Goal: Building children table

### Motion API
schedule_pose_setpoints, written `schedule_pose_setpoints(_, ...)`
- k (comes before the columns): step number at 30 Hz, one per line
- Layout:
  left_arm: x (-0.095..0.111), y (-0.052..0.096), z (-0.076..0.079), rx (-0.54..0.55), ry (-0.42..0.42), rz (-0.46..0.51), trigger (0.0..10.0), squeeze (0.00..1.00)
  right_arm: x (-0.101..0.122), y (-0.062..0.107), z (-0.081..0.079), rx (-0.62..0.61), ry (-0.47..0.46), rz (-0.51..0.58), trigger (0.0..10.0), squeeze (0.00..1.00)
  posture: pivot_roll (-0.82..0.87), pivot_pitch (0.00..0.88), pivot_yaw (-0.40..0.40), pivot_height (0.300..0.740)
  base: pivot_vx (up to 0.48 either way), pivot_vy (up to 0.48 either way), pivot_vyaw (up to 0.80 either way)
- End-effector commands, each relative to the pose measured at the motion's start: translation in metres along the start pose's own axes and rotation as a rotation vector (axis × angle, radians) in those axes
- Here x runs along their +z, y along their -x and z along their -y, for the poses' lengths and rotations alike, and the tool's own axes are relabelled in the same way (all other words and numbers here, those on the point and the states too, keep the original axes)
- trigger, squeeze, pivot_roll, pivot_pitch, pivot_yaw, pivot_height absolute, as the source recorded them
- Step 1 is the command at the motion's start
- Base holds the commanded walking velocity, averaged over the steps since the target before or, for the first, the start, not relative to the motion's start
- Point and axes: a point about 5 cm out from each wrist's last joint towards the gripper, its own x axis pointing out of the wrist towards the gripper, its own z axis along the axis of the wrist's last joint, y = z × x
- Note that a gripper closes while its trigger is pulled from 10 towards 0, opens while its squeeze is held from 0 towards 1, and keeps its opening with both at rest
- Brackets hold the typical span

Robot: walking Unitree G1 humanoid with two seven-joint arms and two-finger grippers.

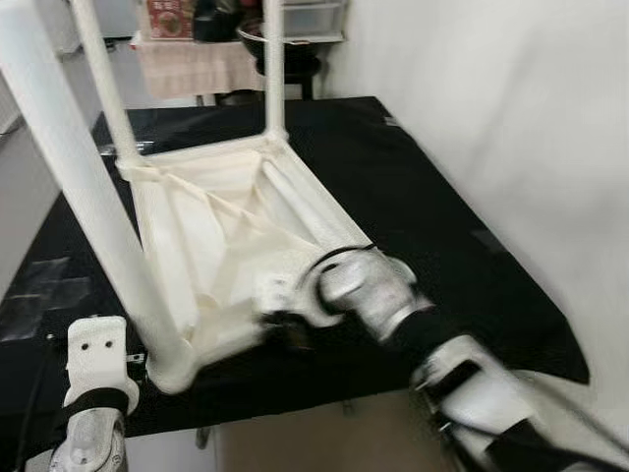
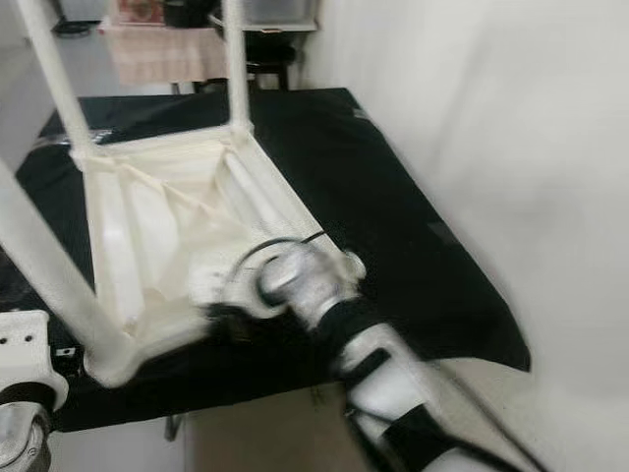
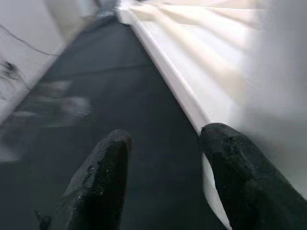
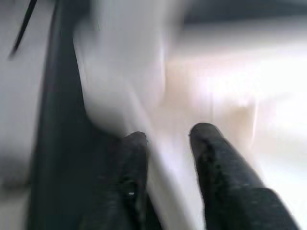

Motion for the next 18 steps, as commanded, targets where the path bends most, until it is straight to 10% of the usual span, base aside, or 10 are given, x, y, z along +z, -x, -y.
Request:
schedule_pose_setpoints(1,-0.004,0.003,-0.026,0.129,-0.028,-0.017,10.0,0.00,0.004,0.011,0.013,-0.063,0.005,0.038,10.0,1.00,0.01,0.096,-0.010,0.740,0.000,0.000,0.00)
schedule_pose_setpoints(7,-0.004,0.009,-0.062,0.332,-0.054,-0.021,10.0,0.00,0.002,0.018,0.012,-0.051,-0.017,0.078,10.0,1.00,0.01,0.095,-0.007,0.740,0.000,0.000,0.00)
schedule_pose_setpoints(8,-0.005,0.012,-0.071,0.389,-0.049,-0.027,10.0,0.00,-0.001,0.021,0.009,-0.021,-0.016,0.095,10.0,0.38,0.01,0.095,-0.004,0.740,0.000,0.000,0.00)
schedule_pose_setpoints(9,-0.008,0.016,-0.077,0.423,-0.041,-0.041,10.0,0.00,-0.004,0.025,0.006,0.007,-0.022,0.107,10.0,0.09,0.01,0.094,-0.002,0.740,0.000,0.000,0.00)
schedule_pose_setpoints(10,-0.011,0.019,-0.079,0.428,-0.035,-0.052,10.0,0.00,-0.007,0.028,0.003,0.027,-0.023,0.111,10.0,0.00,0.01,0.094,-0.001,0.740,0.000,0.000,0.00)
schedule_pose_setpoints(14,-0.017,0.019,-0.064,0.331,0.020,-0.071,10.0,0.00,-0.013,0.031,0.000,0.037,-0.024,0.099,10.0,0.00,0.01,0.094,0.000,0.740,0.000,0.000,0.00)
schedule_pose_setpoints(18,-0.018,0.033,0.017,-0.284,0.057,-0.090,10.0,0.00,-0.022,0.037,0.005,-0.023,-0.052,0.067,10.0,0.00,0.01,0.090,0.008,0.740,0.000,0.000,0.00)
